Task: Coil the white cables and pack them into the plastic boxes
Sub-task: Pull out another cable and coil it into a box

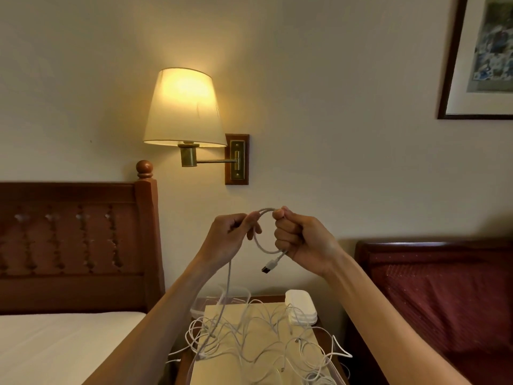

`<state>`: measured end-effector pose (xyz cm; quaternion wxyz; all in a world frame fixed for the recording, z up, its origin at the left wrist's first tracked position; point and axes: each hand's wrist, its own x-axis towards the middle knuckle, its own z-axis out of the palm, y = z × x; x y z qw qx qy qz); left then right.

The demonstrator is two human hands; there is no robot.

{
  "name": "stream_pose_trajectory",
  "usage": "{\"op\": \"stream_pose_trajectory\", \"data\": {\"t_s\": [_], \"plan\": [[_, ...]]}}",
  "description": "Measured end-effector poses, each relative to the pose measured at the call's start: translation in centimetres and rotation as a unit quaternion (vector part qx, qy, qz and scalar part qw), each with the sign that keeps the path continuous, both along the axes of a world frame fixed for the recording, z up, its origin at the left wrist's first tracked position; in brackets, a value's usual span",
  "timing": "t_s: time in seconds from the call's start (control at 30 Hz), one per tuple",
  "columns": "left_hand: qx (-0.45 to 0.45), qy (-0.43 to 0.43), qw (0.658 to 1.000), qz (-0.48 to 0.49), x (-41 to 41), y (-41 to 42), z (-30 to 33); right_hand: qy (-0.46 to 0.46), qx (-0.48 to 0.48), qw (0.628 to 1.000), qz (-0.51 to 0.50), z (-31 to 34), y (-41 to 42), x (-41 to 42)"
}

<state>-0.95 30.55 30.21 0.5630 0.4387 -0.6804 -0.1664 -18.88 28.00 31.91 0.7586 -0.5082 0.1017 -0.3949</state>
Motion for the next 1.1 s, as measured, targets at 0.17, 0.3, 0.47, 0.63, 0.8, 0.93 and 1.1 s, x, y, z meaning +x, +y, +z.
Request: {"op": "stream_pose_trajectory", "data": {"t_s": [0.17,0.3,0.47,0.63,0.8,0.93,1.1], "plan": [[0.086,0.029,0.994,-0.064,3.3,-0.7,-4.7,-0.03,0.044,0.998,-0.028,1.5,-0.6,-2.1],[0.159,0.093,0.979,-0.082,6.1,-1.0,-8.6,-0.021,0.042,0.998,-0.04,2.2,-0.9,-3.8],[0.165,-0.234,0.957,0.054,4.0,-0.4,-6.8,0.042,-0.009,0.995,-0.088,1.7,-1.3,-3.2],[0.079,-0.387,0.915,-0.078,-0.9,3.4,0.0,0.144,-0.139,0.967,-0.158,1.3,-0.5,-1.5],[-0.121,-0.361,0.924,-0.033,-1.6,3.9,2.5,0.217,-0.242,0.926,-0.192,0.6,0.5,-0.9],[-0.245,-0.322,0.912,0.068,-1.2,2.8,2.3,0.244,-0.288,0.905,-0.197,0.4,0.8,-0.9],[-0.195,-0.263,0.934,0.144,-0.3,1.2,1.5,0.23,-0.232,0.939,-0.107,0.3,1.2,-0.8]]}}
